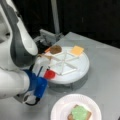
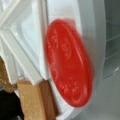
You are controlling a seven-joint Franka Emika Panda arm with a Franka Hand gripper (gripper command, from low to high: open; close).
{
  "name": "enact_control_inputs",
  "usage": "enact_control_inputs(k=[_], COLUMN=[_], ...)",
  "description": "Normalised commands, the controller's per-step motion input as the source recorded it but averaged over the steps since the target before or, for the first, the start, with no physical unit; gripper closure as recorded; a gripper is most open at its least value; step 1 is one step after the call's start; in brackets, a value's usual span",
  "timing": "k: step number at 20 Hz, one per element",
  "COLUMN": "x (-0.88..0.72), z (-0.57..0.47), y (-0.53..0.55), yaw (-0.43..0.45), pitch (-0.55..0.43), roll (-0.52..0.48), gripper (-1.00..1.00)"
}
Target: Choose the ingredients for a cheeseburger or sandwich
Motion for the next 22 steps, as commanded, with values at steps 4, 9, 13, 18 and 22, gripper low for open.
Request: enact_control_inputs(k=[4, 9, 13, 18, 22], x=[0.07, -0.02, -0.01, -0.05, -0.08], z=[-0.24, -0.26, -0.18, -0.11, 0.05], y=[-0.10, 0.03, 0.03, -0.01, 0.03], yaw=[0.105, 0.029, -0.059, -0.109, -0.238], pitch=[-0.008, -0.052, -0.096, -0.118, -0.176], roll=[0.226, 0.235, 0.227, 0.197, 0.171], gripper=[-1.00, -1.00, -1.00, -1.00, -1.00])
